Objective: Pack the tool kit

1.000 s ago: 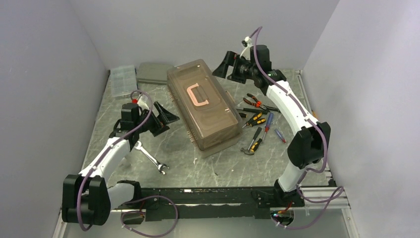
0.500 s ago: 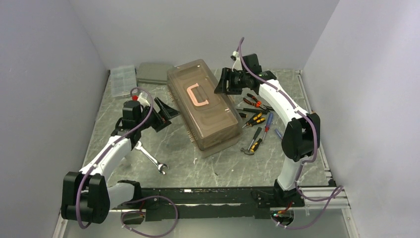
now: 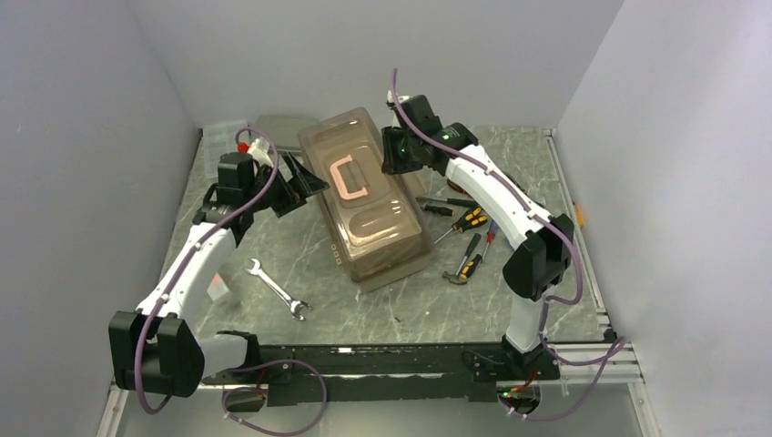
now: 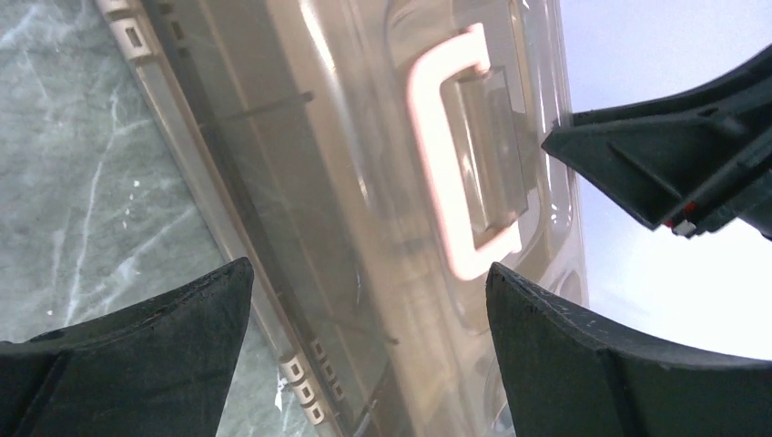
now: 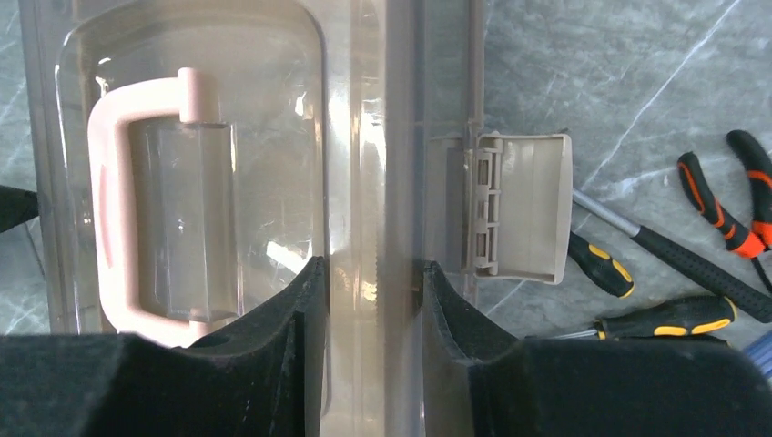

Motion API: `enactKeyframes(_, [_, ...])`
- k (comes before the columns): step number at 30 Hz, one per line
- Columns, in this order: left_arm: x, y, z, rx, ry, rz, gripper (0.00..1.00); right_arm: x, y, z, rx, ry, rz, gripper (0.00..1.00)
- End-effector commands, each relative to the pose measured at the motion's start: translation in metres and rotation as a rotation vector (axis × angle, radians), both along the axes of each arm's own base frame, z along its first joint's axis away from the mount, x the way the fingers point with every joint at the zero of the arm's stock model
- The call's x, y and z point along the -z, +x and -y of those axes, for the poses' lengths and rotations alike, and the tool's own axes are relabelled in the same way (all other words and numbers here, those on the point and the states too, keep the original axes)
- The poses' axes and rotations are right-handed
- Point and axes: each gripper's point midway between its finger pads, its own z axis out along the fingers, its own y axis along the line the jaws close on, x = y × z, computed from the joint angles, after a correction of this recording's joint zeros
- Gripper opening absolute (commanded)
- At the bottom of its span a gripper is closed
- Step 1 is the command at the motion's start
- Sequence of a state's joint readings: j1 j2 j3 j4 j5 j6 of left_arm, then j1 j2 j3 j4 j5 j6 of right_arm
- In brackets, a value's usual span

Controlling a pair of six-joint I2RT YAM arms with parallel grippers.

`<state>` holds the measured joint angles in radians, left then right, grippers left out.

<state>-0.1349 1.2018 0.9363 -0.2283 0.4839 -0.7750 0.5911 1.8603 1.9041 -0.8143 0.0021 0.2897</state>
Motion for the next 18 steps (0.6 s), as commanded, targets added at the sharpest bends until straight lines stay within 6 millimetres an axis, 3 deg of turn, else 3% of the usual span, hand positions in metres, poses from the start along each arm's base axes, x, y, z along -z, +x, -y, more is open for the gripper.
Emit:
enactKeyframes(1, [0.000, 0.002, -0.008, 0.006, 0.087, -0.013, 0.99, -0.026, -0.005, -0.020, -0.006, -0.034, 0.076, 0.00])
enactKeyframes(4, [-0.001, 0.004, -0.014, -0.010, 0.132, -0.018, 0.99, -0.041, -0.006, -0.027, -0.013, -0.049, 0.113, 0.00])
enactKeyframes(7, [-0.016, 0.005, -0.022, -0.041, 0.166, 0.032, 0.99, -0.054, -0.010, -0.034, -0.022, -0.074, 0.146, 0.00])
enactKeyframes(11, [-0.025, 0.006, -0.025, -0.031, 0.204, 0.023, 0.99, -0.059, -0.013, -0.034, -0.021, -0.074, 0.155, 0.00])
enactKeyframes(18, [-0.070, 0.013, -0.036, -0.060, 0.208, 0.113, 0.99, -0.076, -0.023, -0.047, -0.060, -0.075, 0.205, 0.00])
